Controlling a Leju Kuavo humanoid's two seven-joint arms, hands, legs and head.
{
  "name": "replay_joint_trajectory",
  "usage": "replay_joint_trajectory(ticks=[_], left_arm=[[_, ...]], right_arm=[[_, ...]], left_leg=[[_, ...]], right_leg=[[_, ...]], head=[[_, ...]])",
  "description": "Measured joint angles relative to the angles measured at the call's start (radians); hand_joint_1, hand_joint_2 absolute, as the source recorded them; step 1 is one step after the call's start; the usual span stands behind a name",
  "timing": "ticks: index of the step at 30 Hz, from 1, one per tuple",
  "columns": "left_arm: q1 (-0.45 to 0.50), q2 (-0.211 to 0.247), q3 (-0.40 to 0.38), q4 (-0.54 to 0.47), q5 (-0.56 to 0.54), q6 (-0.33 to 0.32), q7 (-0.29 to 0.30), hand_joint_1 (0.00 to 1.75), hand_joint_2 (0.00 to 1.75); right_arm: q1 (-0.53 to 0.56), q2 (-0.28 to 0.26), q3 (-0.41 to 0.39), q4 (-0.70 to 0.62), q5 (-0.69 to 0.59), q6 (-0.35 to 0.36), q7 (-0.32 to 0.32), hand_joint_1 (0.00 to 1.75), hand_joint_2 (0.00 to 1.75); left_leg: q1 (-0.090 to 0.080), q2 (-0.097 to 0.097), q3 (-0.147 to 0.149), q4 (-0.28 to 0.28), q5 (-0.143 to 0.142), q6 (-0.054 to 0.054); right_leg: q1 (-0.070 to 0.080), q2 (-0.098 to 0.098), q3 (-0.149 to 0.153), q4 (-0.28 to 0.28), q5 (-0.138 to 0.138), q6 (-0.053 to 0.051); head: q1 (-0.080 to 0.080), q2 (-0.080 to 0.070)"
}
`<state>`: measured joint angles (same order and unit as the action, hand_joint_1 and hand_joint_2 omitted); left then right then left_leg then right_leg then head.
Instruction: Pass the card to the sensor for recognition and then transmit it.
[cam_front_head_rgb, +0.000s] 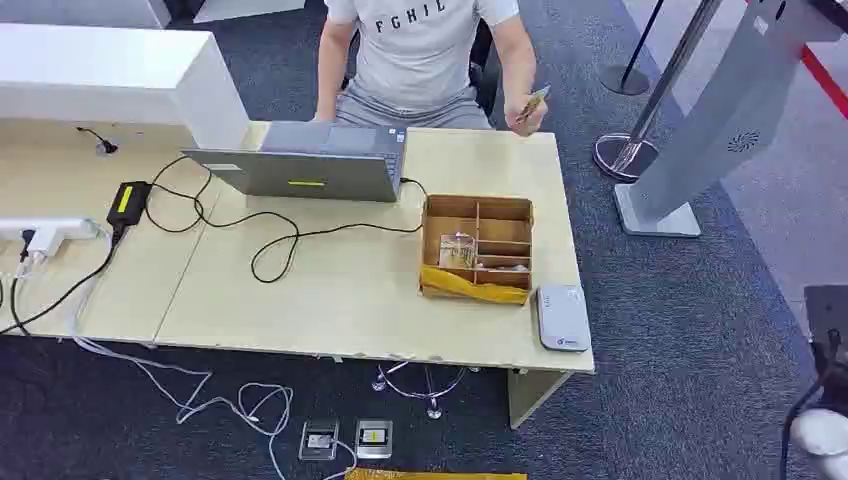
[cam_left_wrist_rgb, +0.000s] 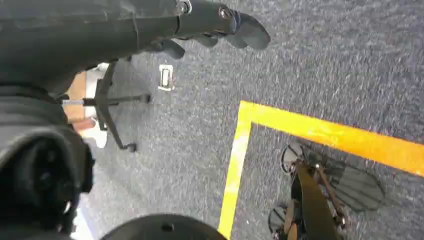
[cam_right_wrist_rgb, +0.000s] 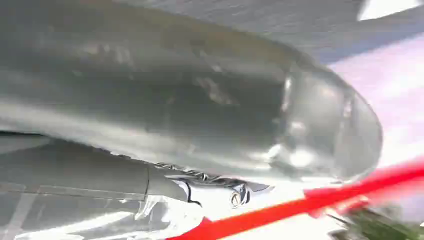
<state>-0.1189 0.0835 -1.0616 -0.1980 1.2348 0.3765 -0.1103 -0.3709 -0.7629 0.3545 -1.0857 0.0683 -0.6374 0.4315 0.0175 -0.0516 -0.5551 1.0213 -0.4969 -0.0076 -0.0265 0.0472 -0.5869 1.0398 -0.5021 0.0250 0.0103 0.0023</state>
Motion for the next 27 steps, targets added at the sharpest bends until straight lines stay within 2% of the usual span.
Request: replay_joint_trajectory(ticks=[3,5,6,9,11,12,14,19,27], left_arm=[[0.002,0.003,-0.006,0.000,-0.011,-0.001,-0.003,0.00,0.00],[0.003,0.008,-0.012,0.000,-0.024,-0.007,-0.006,0.00,0.00],[0.003,0.010,-0.016,0.000,-0.030,-0.011,-0.009,0.00,0.00],[-0.006,0.017,-0.032,0.000,-0.060,-0.034,-0.022,0.00,0.00],[-0.010,0.018,-0.041,0.000,-0.075,-0.046,-0.029,0.00,0.00],[-0.012,0.018,-0.048,0.000,-0.079,-0.052,-0.032,0.00,0.00],[-0.012,0.018,-0.055,0.000,-0.081,-0.058,-0.039,0.00,0.00],[-0.011,0.017,-0.073,-0.001,-0.087,-0.061,-0.043,0.00,0.00],[-0.010,0.017,-0.084,0.000,-0.094,-0.059,-0.028,0.00,0.00]], right_arm=[[-0.020,-0.027,-0.024,-0.124,0.013,0.008,-0.014,0.00,1.75],[-0.072,-0.035,-0.017,-0.198,0.055,0.044,-0.005,0.00,1.75],[-0.116,-0.035,-0.004,-0.238,0.090,0.077,0.013,0.00,1.75],[-0.247,-0.016,0.091,-0.357,0.238,0.245,0.082,0.00,1.75],[-0.318,0.020,0.177,-0.415,0.322,0.347,0.099,0.00,1.75],[-0.339,0.034,0.209,-0.430,0.346,0.363,0.101,0.00,1.75],[-0.365,0.059,0.273,-0.454,0.360,0.360,0.089,0.00,1.75],[-0.377,0.150,0.396,-0.461,0.330,0.332,0.019,0.00,1.75],[-0.369,0.231,0.485,-0.409,0.342,0.368,0.010,0.00,1.75]], left_leg=[[0.000,-0.004,-0.005,0.000,0.001,0.000],[0.000,-0.002,-0.008,0.000,0.001,-0.001],[0.000,0.001,-0.008,0.000,0.001,-0.001],[0.001,0.003,-0.007,-0.001,0.001,-0.001],[0.002,0.001,-0.005,-0.001,0.002,-0.003],[0.003,-0.002,-0.006,0.000,0.003,-0.003],[0.003,-0.007,-0.008,0.000,0.004,-0.003],[0.003,-0.005,-0.008,0.000,0.003,-0.004],[0.003,-0.004,-0.008,0.000,0.003,-0.004]], right_leg=[[0.000,-0.005,-0.002,0.000,0.000,0.000],[0.000,-0.002,-0.004,0.001,0.000,0.000],[0.000,0.001,-0.005,0.001,0.001,-0.001],[0.001,0.002,-0.005,0.002,0.001,-0.001],[0.002,0.001,-0.005,0.002,0.001,-0.001],[0.003,-0.001,-0.005,0.002,0.001,-0.001],[0.003,-0.007,-0.005,0.001,0.001,-0.001],[0.003,-0.005,-0.006,0.001,0.000,-0.002],[0.003,-0.005,-0.007,0.001,0.000,-0.002]], head=[[0.001,0.000],[0.000,0.000],[0.001,0.000],[0.001,0.000],[0.000,0.000],[0.000,0.000],[0.001,0.000],[0.000,0.000],[0.001,0.000]])
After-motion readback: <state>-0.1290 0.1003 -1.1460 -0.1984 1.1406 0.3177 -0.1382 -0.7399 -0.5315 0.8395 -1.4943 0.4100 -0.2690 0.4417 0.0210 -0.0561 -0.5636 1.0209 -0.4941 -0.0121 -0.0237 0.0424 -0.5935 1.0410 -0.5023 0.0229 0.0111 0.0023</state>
